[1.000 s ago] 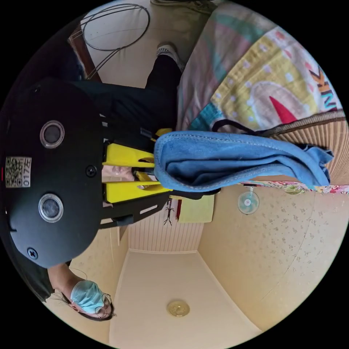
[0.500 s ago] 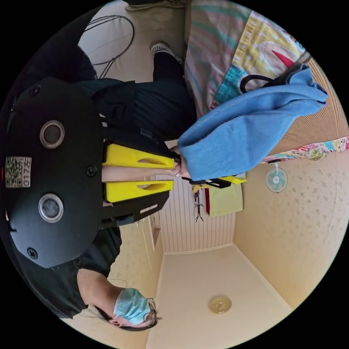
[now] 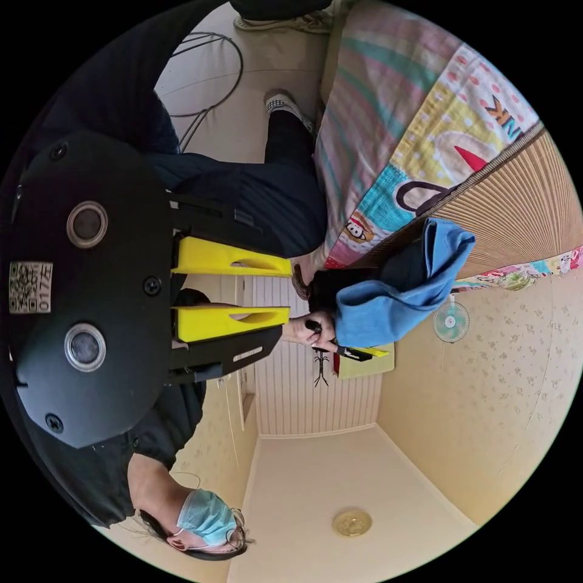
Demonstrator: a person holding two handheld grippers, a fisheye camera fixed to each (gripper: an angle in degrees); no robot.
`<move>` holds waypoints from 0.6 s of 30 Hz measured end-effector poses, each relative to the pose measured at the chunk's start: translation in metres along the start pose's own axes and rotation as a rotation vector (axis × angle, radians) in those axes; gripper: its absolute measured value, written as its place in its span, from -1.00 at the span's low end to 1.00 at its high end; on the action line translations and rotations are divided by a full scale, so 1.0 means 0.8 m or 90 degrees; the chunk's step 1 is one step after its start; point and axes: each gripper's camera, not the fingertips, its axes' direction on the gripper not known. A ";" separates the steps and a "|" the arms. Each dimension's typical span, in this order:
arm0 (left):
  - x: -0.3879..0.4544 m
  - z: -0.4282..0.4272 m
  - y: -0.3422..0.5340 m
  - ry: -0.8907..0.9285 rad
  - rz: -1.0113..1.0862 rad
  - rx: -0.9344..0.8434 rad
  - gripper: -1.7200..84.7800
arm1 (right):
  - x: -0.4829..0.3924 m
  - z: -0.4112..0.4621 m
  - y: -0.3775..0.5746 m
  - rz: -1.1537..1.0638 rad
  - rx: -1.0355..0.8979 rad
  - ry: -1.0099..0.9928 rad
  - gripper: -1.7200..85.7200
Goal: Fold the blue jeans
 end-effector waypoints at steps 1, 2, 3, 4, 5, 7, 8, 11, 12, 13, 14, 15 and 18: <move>-0.003 0.005 -0.001 -0.002 -0.006 -0.009 -0.78 | -0.007 0.000 -0.008 -0.011 -0.003 0.005 -0.63; -0.004 0.008 -0.001 -0.003 -0.009 -0.014 -0.78 | -0.022 -0.001 -0.030 -0.032 -0.006 0.014 -0.64; -0.005 0.013 -0.001 -0.006 -0.011 -0.022 -0.78 | -0.043 -0.001 -0.059 -0.065 -0.009 0.025 -0.65; -0.005 0.017 -0.001 -0.008 -0.012 -0.027 -0.78 | -0.054 -0.001 -0.075 -0.087 -0.012 0.032 -0.66; -0.005 0.018 0.000 -0.009 -0.012 -0.028 -0.78 | -0.080 -0.003 -0.109 -0.131 -0.019 0.046 -0.67; -0.003 0.021 0.003 -0.011 -0.006 -0.020 -0.77 | -0.124 -0.011 -0.159 -0.199 -0.026 0.065 -0.69; -0.003 0.021 0.003 -0.013 -0.006 -0.017 -0.77 | -0.154 -0.023 -0.188 -0.247 -0.024 0.069 -0.70; -0.013 0.020 0.009 -0.010 -0.022 0.001 -0.78 | -0.192 -0.066 -0.224 -0.279 0.037 0.064 -0.73; -0.019 0.020 0.013 -0.002 -0.033 0.012 -0.78 | -0.186 -0.086 -0.228 -0.239 0.068 0.074 -0.75; -0.026 0.020 0.017 0.006 -0.043 0.022 -0.77 | -0.177 -0.097 -0.227 -0.204 0.085 0.085 -0.76; -0.030 0.020 0.019 0.009 -0.048 0.026 -0.77 | -0.149 -0.119 -0.220 -0.116 0.121 0.116 -0.77; -0.036 0.023 0.023 0.012 -0.055 0.032 -0.77 | -0.107 -0.143 -0.203 -0.011 0.159 0.150 -0.79; -0.048 0.033 0.029 0.014 -0.071 0.035 -0.78 | 0.020 -0.201 -0.131 0.152 0.265 0.213 -0.82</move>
